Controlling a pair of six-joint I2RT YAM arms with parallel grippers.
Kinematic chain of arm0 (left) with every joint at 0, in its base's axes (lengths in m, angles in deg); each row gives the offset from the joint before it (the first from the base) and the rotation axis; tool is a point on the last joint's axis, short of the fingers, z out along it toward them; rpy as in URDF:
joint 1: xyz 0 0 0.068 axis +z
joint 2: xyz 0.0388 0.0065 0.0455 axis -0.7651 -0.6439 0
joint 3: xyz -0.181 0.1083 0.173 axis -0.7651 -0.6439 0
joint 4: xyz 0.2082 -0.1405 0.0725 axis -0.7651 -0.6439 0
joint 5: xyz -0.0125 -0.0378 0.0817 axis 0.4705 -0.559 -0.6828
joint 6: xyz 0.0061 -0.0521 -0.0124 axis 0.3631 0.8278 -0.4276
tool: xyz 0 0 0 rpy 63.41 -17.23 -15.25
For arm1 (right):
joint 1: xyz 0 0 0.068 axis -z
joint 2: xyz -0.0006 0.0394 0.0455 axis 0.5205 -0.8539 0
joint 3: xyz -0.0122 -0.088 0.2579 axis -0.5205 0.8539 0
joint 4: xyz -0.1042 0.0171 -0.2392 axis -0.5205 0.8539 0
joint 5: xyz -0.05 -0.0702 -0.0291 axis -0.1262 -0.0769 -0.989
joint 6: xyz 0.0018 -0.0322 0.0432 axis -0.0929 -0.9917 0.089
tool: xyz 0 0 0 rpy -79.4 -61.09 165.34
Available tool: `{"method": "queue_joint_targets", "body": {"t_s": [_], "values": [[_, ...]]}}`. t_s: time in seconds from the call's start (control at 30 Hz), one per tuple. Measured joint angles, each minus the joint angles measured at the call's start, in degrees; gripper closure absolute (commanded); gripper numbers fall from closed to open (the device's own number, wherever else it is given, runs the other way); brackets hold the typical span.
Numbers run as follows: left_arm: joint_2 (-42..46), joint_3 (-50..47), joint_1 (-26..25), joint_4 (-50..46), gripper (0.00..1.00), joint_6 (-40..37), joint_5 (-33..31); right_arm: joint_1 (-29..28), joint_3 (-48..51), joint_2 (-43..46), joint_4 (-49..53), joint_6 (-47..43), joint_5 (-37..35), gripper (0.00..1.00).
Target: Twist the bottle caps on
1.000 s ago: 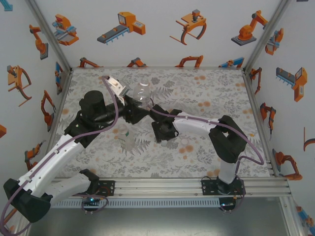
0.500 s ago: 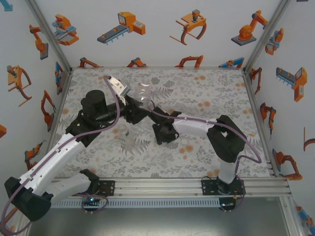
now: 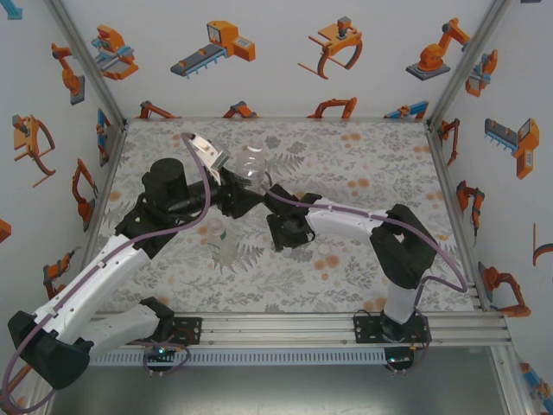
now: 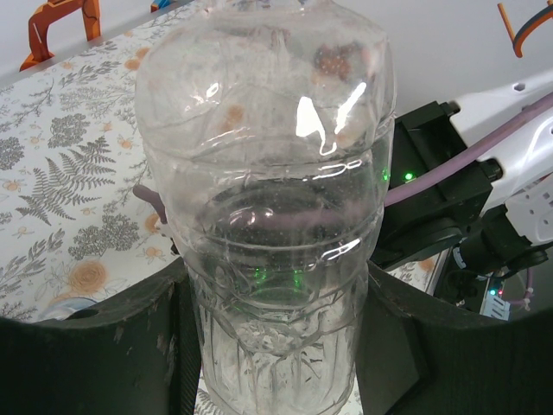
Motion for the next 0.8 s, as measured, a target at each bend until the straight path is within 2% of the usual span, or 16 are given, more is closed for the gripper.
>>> {"method": "queue_joint_targets", "body": {"t_s": [0.8], "values": [[0.0,0.0,0.0,0.0,0.93,0.24,0.0,0.0,0.02,0.17,-0.17,0.17,1.31,0.54]]}}
